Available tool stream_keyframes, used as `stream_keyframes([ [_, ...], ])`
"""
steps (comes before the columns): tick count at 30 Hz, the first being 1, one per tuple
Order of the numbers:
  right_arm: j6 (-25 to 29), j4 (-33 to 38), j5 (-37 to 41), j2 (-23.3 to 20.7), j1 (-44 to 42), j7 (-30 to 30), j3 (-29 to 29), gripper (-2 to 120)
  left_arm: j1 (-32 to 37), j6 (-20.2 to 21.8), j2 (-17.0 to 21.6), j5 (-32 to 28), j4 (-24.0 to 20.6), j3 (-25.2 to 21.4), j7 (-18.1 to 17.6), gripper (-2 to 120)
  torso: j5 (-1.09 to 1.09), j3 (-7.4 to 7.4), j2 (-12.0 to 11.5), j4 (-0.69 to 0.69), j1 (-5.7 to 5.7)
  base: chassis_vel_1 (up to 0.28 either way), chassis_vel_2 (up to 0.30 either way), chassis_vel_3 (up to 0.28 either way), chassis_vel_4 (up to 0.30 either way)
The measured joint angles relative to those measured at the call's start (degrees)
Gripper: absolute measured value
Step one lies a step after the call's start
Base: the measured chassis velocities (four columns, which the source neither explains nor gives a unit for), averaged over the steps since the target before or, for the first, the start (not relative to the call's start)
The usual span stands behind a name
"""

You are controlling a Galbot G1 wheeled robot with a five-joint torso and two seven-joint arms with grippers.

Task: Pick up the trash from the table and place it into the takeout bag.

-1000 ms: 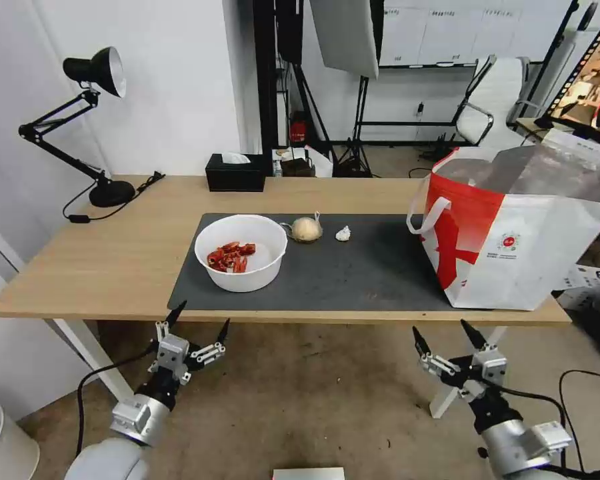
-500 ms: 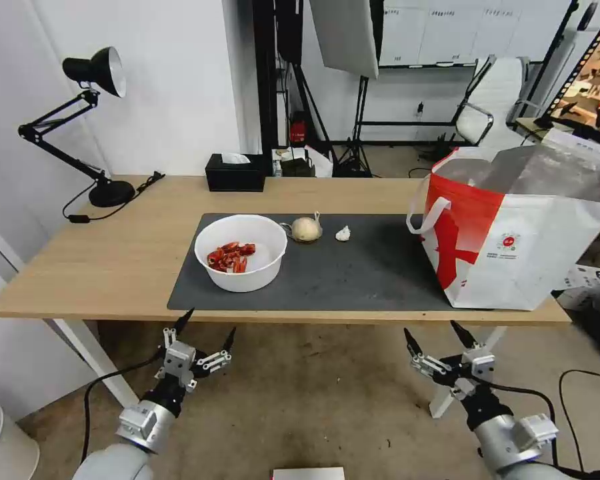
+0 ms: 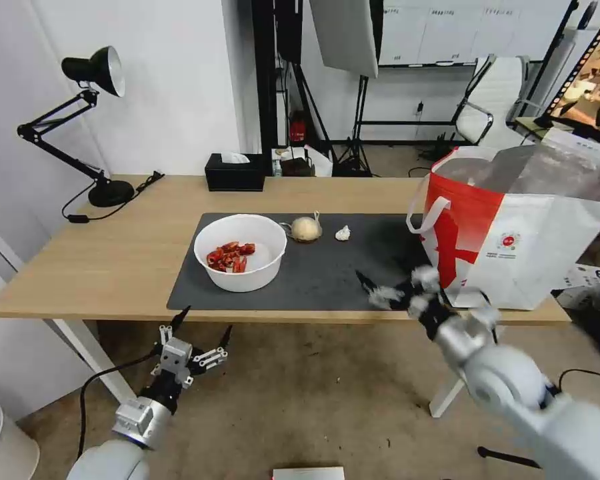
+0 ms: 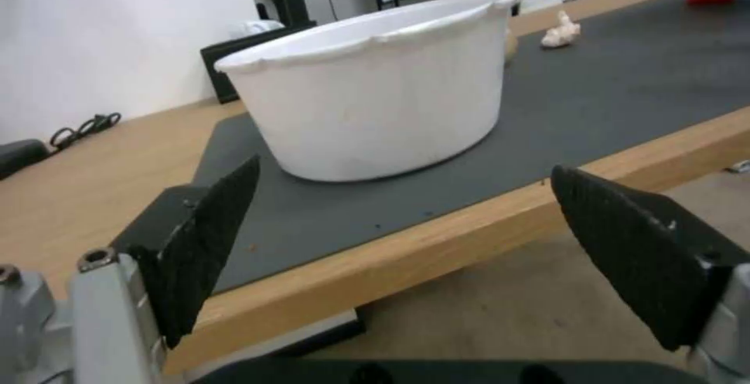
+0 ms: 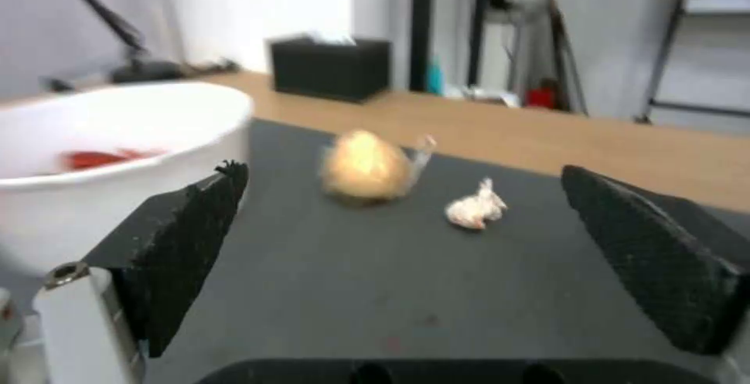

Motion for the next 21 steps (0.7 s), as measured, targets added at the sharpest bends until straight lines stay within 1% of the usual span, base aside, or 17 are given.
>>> stream_keyframes([
  [1,-1.4,-1.8,0.3,1.0,3.2,2.4,-2.7,100,0.0,0.0,0.0,0.0,0.0,-0.1,0.0,100,0.01,0.0,0.0,0.0,0.0,0.0,0.0,0.0,0.0],
  [2,-1.4,-1.8,0.3,1.0,3.2,2.4,-2.7,100,0.0,0.0,0.0,0.0,0.0,-0.1,0.0,100,0.01,0.0,0.0,0.0,0.0,0.0,0.0,0.0,0.0],
  [4,-4.0,-6.6,0.8,4.1,10.5,7.5,-8.1,100,0.2,0.0,-0.1,-0.1,0.0,-0.3,0.0,100,0.0,0.0,0.0,-0.02,0.0,0.0,0.0,0.0,0.0],
  [5,-4.8,-9.0,1.0,5.4,13.2,9.1,-9.8,100,0.4,0.0,-0.2,-0.2,0.0,-0.5,0.0,100,-0.02,0.0,0.0,-0.01,0.0,0.0,0.0,0.0,0.0],
  [6,-4.8,-9.0,1.0,5.4,13.2,9.1,-9.8,100,0.4,0.0,-0.2,-0.2,0.0,-0.5,0.0,100,-0.02,0.0,0.0,-0.01,0.0,0.0,0.0,0.0,0.0],
  [8,-6.0,-14.6,1.4,8.6,18.9,11.5,-13.1,100,0.7,0.0,-0.2,-0.4,0.0,-0.9,0.0,100,-0.02,0.0,0.0,-0.01,0.0,0.0,0.0,0.0,0.0],
  [9,-6.0,-14.6,1.4,8.6,18.9,11.5,-13.1,100,0.7,0.0,-0.2,-0.4,0.0,-0.9,0.0,100,-0.02,0.0,0.0,-0.01,0.0,0.0,0.0,0.0,0.0],
  [11,-7.6,-21.0,2.9,12.3,24.2,12.8,-15.7,100,1.0,0.0,-0.2,-0.4,0.2,-1.3,0.0,100,-0.02,-0.01,0.0,-0.01,0.0,0.0,0.0,0.0,0.0],
  [12,-7.6,-21.0,2.9,12.3,24.2,12.8,-15.7,100,1.0,0.0,-0.2,-0.4,0.2,-1.3,0.0,100,-0.02,-0.01,0.0,-0.01,0.0,0.0,0.0,0.0,0.0],
  [14,-9.7,-26.5,4.3,15.7,27.9,13.3,-17.8,100,1.2,-0.1,-0.3,-0.4,0.3,-1.4,0.0,100,-0.01,0.0,0.0,-0.01,0.0,0.0,0.0,0.0,0.0],
  [15,-9.7,-26.5,4.3,15.7,27.9,13.3,-17.8,100,1.2,-0.1,-0.3,-0.4,0.3,-1.4,0.0,100,-0.01,0.0,0.0,-0.01,0.0,0.0,0.0,0.0,0.0],
  [17,-11.9,-31.9,5.2,19.2,31.0,13.9,-19.4,100,1.6,-0.1,-0.6,-0.4,0.3,-1.5,0.0,100,-0.02,-0.01,0.0,-0.01,0.0,0.0,0.0,0.0,0.0],
  [18,-11.9,-31.9,5.2,19.2,31.0,13.9,-19.4,100,1.6,-0.1,-0.6,-0.4,0.3,-1.5,0.0,100,-0.02,-0.01,0.0,-0.01,0.0,0.0,0.0,0.0,0.0],
  [21,-13.7,-37.9,5.3,23.0,33.5,14.0,-20.4,100,2.1,-0.1,-1.0,-0.2,0.3,-1.7,0.0,100,-0.02,-0.01,0.0,-0.01,0.0,0.0,0.0,0.0,0.0],
])
